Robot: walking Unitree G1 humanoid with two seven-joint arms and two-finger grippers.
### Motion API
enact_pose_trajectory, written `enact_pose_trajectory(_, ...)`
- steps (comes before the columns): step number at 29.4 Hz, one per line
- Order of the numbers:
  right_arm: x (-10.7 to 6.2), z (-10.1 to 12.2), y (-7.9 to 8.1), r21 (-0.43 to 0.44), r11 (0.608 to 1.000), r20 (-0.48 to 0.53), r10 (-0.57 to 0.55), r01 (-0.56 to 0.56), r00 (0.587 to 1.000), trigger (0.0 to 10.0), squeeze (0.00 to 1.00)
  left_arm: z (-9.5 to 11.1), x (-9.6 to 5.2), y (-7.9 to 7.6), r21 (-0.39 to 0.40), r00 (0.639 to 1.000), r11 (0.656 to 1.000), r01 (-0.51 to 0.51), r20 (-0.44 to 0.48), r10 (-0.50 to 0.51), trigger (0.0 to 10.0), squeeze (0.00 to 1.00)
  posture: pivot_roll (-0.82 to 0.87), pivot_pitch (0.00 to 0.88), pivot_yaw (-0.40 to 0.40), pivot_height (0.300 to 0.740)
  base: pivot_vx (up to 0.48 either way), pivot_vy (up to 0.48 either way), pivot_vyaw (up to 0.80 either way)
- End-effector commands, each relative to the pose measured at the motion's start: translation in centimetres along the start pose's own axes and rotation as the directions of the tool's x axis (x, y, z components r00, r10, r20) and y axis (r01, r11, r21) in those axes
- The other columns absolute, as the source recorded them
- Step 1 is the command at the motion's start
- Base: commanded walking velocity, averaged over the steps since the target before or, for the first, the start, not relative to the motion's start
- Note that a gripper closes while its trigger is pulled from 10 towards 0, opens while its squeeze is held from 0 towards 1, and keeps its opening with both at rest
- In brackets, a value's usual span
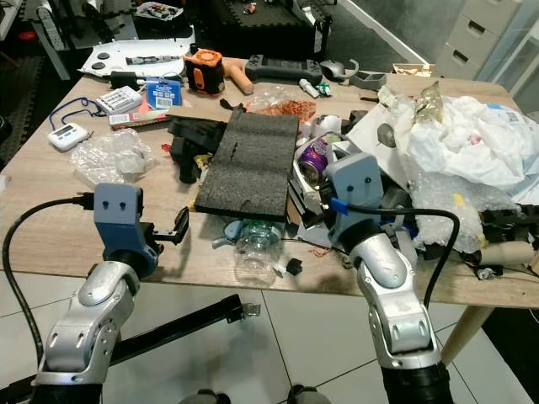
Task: Picking trash to rubbish bin
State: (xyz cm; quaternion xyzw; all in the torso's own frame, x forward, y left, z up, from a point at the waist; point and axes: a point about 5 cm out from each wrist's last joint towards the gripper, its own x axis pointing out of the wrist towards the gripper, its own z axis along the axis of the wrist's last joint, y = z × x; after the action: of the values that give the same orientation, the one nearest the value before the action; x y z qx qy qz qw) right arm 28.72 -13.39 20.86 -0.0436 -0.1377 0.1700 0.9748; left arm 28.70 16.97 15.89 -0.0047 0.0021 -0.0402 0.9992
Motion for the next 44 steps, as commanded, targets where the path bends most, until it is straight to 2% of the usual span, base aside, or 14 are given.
enact_pose_trajectory(1,-0.7,-0.1,-0.3,0.053,0.997,-0.008,-0.047,0.048,0.999,10.0,0.0,-0.2,-0.4,-0.2,0.01,1.0,1.0,0.017,-0.018,-0.017,10.0,0.0,-0.01,0.214,-0.034,0.74,0.0,0.0,0.0)
enact_pose_trajectory(3,-1.2,-0.5,-0.1,0.051,0.997,-0.01,-0.052,0.053,0.999,10.0,0.0,-0.2,-0.6,-0.4,0.001,0.999,1.0,0.016,-0.029,-0.016,10.0,0.0,-0.01,0.209,-0.033,0.74,0.0,0.0,0.0)
enact_pose_trajectory(17,-1.2,-1.5,0.4,0.13,0.988,-0.077,-0.07,0.079,0.995,10.0,0.0,0.6,-0.1,-1.2,-0.004,0.998,0.999,0.044,-0.035,-0.045,10.0,0.0,-0.01,0.214,-0.028,0.74,0.0,0.0,0.0)
enact_pose_trajectory(25,-0.9,-1.7,0.5,0.133,0.988,-0.086,-0.069,0.08,0.994,10.0,0.0,0.8,0.3,-1.6,-0.004,0.997,0.998,0.069,-0.038,-0.069,10.0,0.0,0.0,0.22,-0.024,0.74,-0.336,0.0,0.0)
enact_pose_trajectory(39,-1.0,-1.8,0.8,0.139,0.987,-0.09,-0.064,0.076,0.994,10.0,0.0,0.8,0.3,-1.7,-0.006,0.996,0.997,0.072,-0.047,-0.072,10.0,0.0,0.0,0.199,-0.019,0.74,-0.406,0.0,0.0)
enact_pose_trajectory(44,-1.0,-1.7,0.9,0.138,0.988,-0.09,-0.06,0.072,0.994,10.0,0.0,0.6,0.4,-1.8,0.007,0.995,0.997,0.075,-0.068,-0.074,10.0,0.0,0.0,0.198,-0.02,0.74,0.0,0.0,0.0)
